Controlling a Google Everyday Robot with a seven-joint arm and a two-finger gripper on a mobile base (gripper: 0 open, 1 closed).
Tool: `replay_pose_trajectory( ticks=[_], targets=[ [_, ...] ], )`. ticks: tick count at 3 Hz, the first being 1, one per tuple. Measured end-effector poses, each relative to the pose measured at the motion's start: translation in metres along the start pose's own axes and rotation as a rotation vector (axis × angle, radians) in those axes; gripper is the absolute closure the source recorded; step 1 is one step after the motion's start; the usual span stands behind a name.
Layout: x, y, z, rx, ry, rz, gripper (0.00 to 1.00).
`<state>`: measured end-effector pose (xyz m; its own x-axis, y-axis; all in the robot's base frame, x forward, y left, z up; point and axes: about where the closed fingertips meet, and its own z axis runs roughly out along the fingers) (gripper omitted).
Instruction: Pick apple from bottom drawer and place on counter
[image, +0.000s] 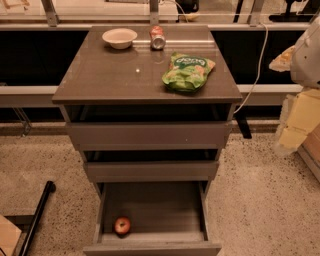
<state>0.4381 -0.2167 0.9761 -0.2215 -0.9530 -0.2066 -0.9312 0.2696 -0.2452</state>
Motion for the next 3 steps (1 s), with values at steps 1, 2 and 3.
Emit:
replay_pose_trajectory(
  ticks=[1,2,3],
  targets=[
    [0.000,0.000,0.000,0.000,0.000,0.000,0.00],
    [-0.003,-0.001,0.017,-0.003,-0.057,0.012,0.00],
    [-0.005,-0.002,0.018,0.003,-0.070,0.014,0.00]
  ],
)
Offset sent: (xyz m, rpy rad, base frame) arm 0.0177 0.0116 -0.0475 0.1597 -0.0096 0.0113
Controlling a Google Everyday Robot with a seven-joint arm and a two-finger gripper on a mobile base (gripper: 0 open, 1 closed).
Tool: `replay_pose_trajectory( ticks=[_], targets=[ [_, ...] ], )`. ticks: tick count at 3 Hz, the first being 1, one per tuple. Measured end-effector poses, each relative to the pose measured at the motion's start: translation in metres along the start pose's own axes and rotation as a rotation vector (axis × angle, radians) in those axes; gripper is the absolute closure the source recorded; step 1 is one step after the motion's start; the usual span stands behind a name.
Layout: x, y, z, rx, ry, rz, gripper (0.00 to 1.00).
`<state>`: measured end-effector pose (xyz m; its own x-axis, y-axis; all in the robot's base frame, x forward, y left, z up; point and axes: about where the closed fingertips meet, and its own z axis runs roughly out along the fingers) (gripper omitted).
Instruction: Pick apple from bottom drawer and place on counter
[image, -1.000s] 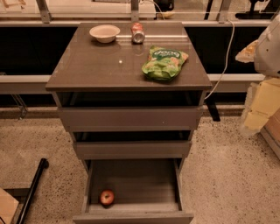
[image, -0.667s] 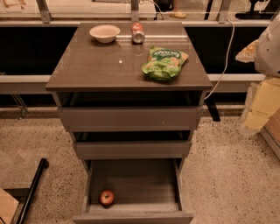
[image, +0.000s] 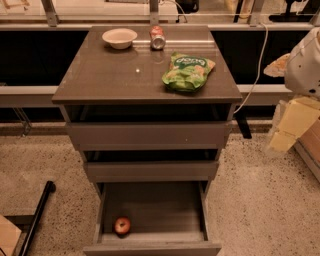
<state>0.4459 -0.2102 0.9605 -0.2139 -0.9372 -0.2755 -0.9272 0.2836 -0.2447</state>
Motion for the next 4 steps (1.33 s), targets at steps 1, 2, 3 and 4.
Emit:
replay_pose_trajectory(
  ticks=[1,2,3,4],
  targets=[
    [0.002,0.012,0.002,-0.013,0.012,0.002,0.00],
    [-0.018,0.044,0.040,-0.070,-0.072,-0.001,0.00],
    [-0.044,0.079,0.117,-0.141,-0.150,-0.030,0.00],
    [-0.063,0.095,0.167,-0.181,-0.200,-0.043,0.00]
  ],
)
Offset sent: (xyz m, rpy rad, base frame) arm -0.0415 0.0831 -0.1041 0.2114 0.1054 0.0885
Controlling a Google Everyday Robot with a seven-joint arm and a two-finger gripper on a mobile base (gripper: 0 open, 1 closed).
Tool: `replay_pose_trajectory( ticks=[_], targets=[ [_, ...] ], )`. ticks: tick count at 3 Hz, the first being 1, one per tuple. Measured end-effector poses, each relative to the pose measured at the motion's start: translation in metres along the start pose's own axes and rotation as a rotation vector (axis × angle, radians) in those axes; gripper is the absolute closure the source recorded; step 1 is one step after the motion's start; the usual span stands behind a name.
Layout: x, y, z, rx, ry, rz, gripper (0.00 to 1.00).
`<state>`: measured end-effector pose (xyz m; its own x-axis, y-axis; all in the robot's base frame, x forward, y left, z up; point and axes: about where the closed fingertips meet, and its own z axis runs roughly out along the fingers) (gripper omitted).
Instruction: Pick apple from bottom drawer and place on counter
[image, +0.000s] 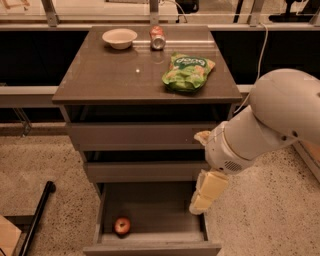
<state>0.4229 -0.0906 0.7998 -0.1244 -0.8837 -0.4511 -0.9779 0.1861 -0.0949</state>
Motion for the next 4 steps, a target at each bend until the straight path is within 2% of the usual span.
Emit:
replay_pose_trajectory(
  ticks=[1,2,3,4],
  targets=[
    [0.000,0.005,0.011,0.005,-0.007,0.006,0.00],
    [0.000,0.003,0.043,0.044,-0.029,0.006,0.00],
    [-0.017,-0.012,0.111,0.073,-0.102,-0.005,0.00],
    [-0.015,-0.024,0.160,0.049,-0.242,0.028,0.00]
  ],
)
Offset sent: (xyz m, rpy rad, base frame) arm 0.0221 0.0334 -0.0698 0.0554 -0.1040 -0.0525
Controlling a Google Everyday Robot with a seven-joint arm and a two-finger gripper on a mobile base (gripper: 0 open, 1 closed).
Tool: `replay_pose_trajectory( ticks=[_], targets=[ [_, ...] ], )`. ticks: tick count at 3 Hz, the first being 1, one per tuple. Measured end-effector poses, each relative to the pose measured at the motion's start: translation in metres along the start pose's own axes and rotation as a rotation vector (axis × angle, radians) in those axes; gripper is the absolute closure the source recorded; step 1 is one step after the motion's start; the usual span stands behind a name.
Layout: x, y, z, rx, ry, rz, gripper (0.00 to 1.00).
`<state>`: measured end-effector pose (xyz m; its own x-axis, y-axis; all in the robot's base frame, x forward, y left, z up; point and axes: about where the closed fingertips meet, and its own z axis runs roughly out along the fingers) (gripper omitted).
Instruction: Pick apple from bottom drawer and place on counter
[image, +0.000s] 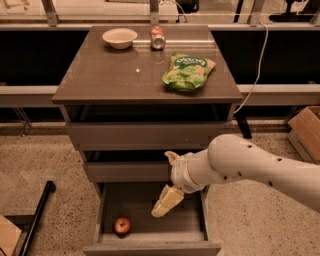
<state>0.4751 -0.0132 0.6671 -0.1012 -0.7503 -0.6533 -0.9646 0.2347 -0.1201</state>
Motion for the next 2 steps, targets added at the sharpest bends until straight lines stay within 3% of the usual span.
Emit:
replay_pose_trajectory(
  ticks=[1,2],
  targets=[
    [0.014,0.010,0.023,-0.046,-0.013,0.010,0.00],
    [0.014,0.009,0.038,-0.035,-0.039,0.025,0.00]
  ],
)
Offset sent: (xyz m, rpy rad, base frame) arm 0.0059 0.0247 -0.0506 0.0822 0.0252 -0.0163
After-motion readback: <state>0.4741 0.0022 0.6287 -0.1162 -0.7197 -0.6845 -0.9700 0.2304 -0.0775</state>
